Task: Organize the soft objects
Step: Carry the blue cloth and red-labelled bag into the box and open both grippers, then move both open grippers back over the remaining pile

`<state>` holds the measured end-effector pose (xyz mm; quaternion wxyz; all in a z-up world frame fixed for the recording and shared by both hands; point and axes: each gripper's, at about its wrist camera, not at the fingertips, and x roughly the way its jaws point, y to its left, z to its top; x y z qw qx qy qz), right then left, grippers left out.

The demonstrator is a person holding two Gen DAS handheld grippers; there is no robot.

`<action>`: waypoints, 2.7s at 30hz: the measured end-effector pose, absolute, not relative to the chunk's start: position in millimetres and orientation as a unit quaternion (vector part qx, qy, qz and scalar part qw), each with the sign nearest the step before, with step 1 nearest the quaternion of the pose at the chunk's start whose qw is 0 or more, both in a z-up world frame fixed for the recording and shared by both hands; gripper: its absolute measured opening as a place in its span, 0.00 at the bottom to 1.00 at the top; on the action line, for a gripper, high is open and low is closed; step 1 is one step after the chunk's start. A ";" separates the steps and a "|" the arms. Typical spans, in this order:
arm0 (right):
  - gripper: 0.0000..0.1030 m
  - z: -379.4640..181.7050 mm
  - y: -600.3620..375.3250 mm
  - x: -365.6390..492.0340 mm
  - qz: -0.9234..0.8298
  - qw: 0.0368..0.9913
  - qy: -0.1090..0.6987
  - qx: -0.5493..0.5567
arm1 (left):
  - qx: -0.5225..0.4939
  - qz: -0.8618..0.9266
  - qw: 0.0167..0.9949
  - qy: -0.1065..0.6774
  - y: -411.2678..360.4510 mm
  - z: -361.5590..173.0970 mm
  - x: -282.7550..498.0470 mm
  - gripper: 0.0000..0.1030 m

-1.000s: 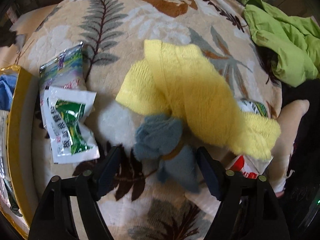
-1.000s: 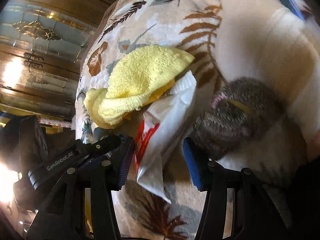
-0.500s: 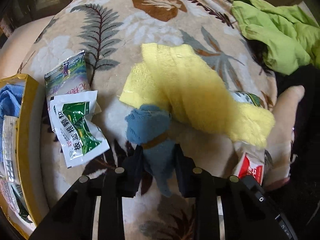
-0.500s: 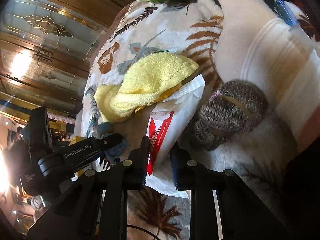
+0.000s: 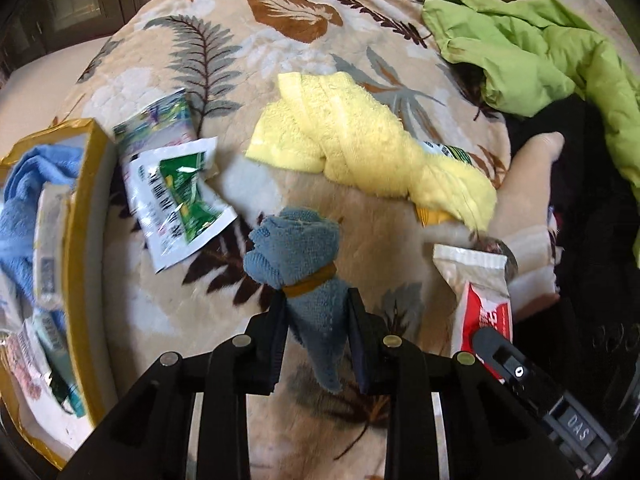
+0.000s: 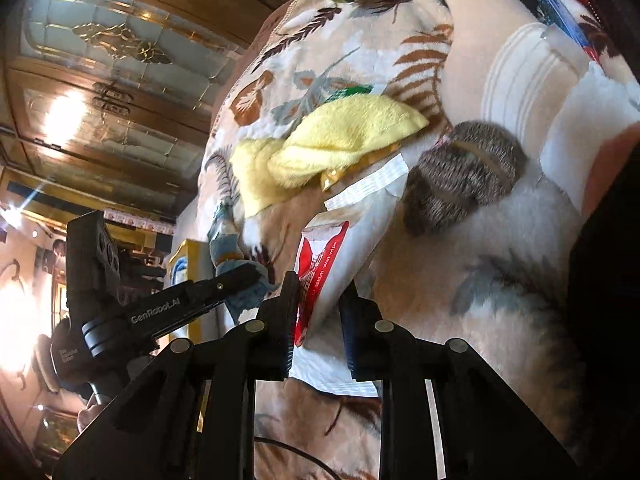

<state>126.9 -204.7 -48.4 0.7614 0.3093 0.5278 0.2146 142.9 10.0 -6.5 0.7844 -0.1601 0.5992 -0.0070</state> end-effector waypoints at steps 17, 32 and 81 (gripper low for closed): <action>0.18 -15.8 -133.0 109.1 0.288 0.755 0.529 0.258 | -0.153 0.019 0.804 0.574 61.3 22.3 99.2 0.26; 0.19 15.0 -31.0 95.5 0.365 0.743 0.531 0.181 | -0.185 0.073 0.815 0.543 152.5 55.1 39.4 0.26; 0.46 -28.9 34.1 92.7 0.391 0.701 0.577 0.154 | -0.173 0.197 0.798 0.543 210.2 23.7 17.3 0.63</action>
